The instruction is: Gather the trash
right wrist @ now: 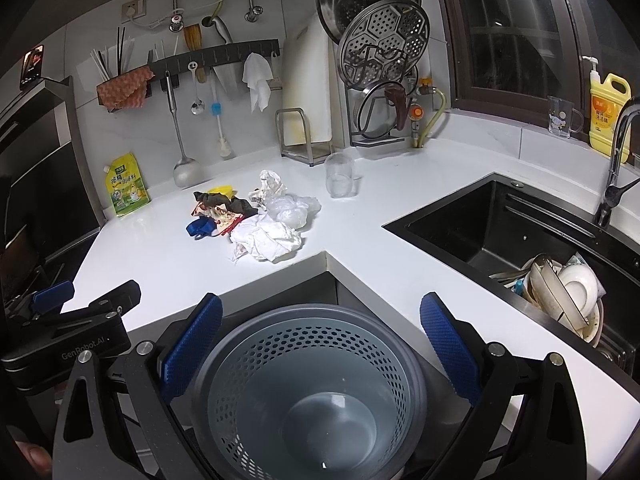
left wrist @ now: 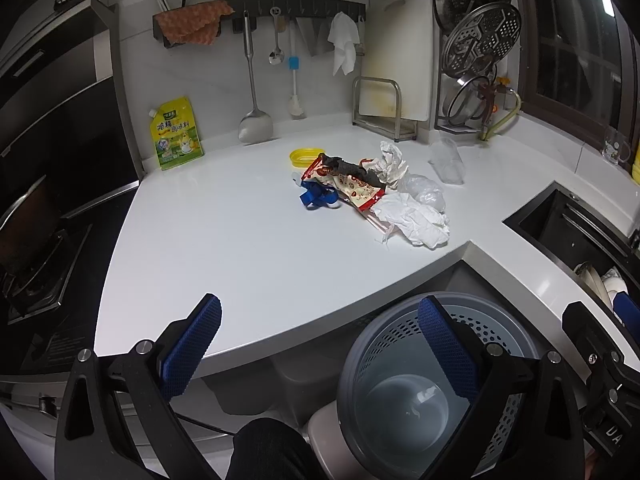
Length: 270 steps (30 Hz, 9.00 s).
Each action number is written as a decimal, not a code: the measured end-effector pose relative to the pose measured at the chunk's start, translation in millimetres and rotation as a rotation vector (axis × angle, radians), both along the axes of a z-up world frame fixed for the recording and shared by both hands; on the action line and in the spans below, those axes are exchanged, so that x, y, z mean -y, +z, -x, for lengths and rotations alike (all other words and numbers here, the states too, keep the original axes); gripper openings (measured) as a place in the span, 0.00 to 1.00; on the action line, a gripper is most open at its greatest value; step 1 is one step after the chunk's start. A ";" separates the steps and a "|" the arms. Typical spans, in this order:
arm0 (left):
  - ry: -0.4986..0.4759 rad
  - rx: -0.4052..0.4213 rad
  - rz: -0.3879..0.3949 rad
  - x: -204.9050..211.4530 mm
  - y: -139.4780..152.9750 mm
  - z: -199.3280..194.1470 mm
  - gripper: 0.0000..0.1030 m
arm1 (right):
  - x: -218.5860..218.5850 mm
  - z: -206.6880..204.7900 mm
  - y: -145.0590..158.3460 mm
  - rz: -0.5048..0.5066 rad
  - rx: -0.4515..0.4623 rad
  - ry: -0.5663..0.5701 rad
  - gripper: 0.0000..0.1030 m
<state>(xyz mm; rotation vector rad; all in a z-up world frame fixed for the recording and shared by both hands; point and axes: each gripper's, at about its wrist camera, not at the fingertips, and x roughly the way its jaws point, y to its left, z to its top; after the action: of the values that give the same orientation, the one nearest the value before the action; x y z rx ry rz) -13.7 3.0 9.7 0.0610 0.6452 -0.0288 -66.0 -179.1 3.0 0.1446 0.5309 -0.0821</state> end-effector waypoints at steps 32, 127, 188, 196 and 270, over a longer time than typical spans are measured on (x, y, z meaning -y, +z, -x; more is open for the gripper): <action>-0.010 0.008 -0.006 4.5 0.6 16.9 0.94 | -0.3 11.6 -6.5 0.004 0.015 0.001 0.92; 0.002 -0.331 0.064 -24.2 -64.4 -442.1 0.94 | 99.8 -420.2 -37.5 -0.209 -0.289 0.176 0.48; -0.114 0.071 -0.004 -19.1 5.4 -62.6 0.65 | 41.6 -77.7 -33.0 -0.252 -0.096 0.098 0.49; -0.148 0.036 0.013 -3.4 -25.1 -21.0 0.65 | 35.8 -30.1 -58.1 -0.198 -0.132 0.080 0.49; -0.179 -0.121 0.051 18.3 -100.5 5.8 0.93 | 30.6 10.5 -118.7 -0.154 -0.247 0.083 0.70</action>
<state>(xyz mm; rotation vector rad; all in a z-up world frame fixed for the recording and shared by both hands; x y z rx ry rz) -19.5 -15.3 -90.8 0.0682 0.7579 -0.2233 -76.5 -209.6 -115.7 0.2643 0.7899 0.0225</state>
